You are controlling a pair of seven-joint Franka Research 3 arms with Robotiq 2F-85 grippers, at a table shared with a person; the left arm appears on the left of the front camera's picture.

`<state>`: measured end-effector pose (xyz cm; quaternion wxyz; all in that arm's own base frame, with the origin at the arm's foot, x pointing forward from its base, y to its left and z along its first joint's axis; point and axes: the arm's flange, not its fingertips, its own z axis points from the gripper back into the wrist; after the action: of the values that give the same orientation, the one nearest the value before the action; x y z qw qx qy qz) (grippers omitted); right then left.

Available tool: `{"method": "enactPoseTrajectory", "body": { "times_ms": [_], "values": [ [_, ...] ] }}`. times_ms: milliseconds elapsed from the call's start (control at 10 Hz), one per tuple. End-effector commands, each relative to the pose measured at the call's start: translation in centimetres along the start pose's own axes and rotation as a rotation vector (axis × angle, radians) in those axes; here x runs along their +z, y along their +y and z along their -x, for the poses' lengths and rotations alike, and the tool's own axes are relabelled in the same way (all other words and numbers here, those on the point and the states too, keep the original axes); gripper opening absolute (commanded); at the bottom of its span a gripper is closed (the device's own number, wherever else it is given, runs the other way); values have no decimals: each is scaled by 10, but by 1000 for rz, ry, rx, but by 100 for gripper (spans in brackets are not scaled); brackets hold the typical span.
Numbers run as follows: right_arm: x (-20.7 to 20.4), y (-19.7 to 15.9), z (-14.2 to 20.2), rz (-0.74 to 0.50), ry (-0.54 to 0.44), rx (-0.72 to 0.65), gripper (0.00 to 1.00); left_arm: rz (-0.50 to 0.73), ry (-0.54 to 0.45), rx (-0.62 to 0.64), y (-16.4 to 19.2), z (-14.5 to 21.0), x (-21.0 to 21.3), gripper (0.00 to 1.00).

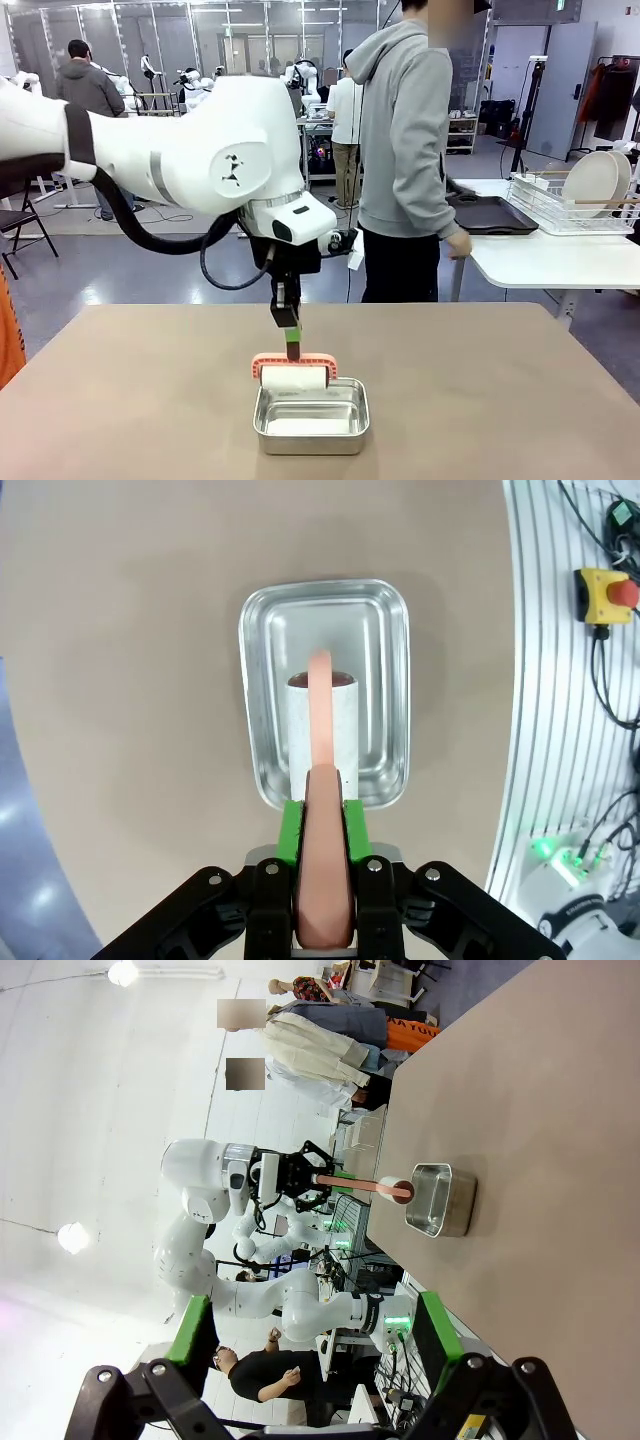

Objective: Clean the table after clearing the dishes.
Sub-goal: Place the Lint Roller back on top of the Airtight Container.

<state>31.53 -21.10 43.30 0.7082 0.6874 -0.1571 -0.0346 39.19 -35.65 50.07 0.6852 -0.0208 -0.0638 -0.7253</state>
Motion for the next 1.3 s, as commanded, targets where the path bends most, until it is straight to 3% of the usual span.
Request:
{"method": "enactPoseTrajectory", "body": {
  "times_ms": [0,400,1200],
  "values": [
    [0,4,1,0,0,-4,100,22,-53,-21,8,4,-6,20],
    [0,4,1,0,0,-4,100,96,-68,-38,31,-3,-42,20],
    [0,4,1,0,0,-4,100,142,3,-37,79,-5,-91,20]
  ]
}}
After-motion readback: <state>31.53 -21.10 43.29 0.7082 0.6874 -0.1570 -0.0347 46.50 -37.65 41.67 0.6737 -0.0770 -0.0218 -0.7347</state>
